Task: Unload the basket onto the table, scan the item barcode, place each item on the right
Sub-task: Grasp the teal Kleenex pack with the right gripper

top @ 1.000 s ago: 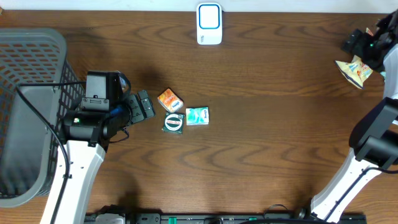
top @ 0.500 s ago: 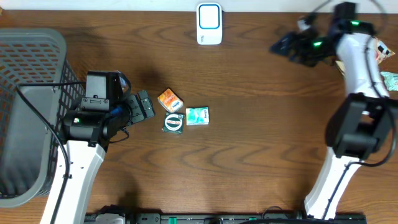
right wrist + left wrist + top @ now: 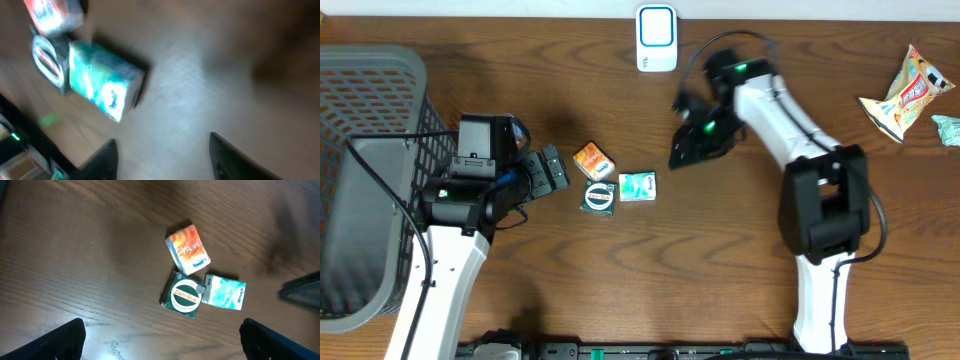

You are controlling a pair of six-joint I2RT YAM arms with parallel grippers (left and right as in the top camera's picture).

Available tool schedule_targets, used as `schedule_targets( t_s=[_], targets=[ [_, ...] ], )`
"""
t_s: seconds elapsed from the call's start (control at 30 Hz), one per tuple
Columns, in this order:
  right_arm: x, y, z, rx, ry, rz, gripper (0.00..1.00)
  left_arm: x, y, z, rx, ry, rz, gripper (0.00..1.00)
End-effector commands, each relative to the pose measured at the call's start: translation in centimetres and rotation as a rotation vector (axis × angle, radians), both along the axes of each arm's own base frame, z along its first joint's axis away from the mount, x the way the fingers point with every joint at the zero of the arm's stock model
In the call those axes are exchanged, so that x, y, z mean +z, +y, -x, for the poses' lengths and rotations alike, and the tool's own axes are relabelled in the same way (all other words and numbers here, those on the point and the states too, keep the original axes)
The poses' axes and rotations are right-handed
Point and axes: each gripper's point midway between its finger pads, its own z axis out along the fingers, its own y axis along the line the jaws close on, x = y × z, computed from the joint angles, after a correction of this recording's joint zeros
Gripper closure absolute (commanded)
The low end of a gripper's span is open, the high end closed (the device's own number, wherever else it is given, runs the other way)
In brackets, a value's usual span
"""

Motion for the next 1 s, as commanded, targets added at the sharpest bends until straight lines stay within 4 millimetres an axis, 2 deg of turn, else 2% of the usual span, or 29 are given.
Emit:
schedule_targets(
  t_s=[0.0,0.1,0.13,0.2,0.3,0.57,0.77,0.97],
  targets=[
    [-0.5,0.0,1.4,0.064,-0.007,0.101,0.79,0.2,0.4,-0.2,0.010,-0.006,-0.012,0.02],
    [-0.4,1.2,3.0,0.107,0.023,0.112,0.97,0.2,0.4,-0.2,0.010,-0.006,-0.012,0.02],
    [-0.4,1.4,3.5,0.116,0.032,0.115,0.99,0.2,0.4,-0.2,0.010,-0.006,-0.012,0.02],
    [-0.3,1.8,4.2,0.117,0.055,0.123,0.99,0.2,0.4,-0.2,0.010,-0.006,-0.012,0.02],
    [0.2,3.4,5.8,0.133,0.104,0.078,0.99,0.2,0.4,-0.2,0.011,-0.006,-0.012,0.02],
    [-1.7,4.4,7.4,0.232,0.050,0.179,0.99,0.2,0.4,-0.2,0.010,-0.006,-0.012,0.02],
    [-3.3,5.1,6.7,0.139,0.013,0.215,0.98,0.2,0.4,-0.2,0.010,-0.006,-0.012,0.02],
    [-4.8,3.7,3.7,0.003,-0.101,0.342,0.96,0.2,0.4,-0.2,0.010,-0.006,-0.012,0.02]
  ],
)
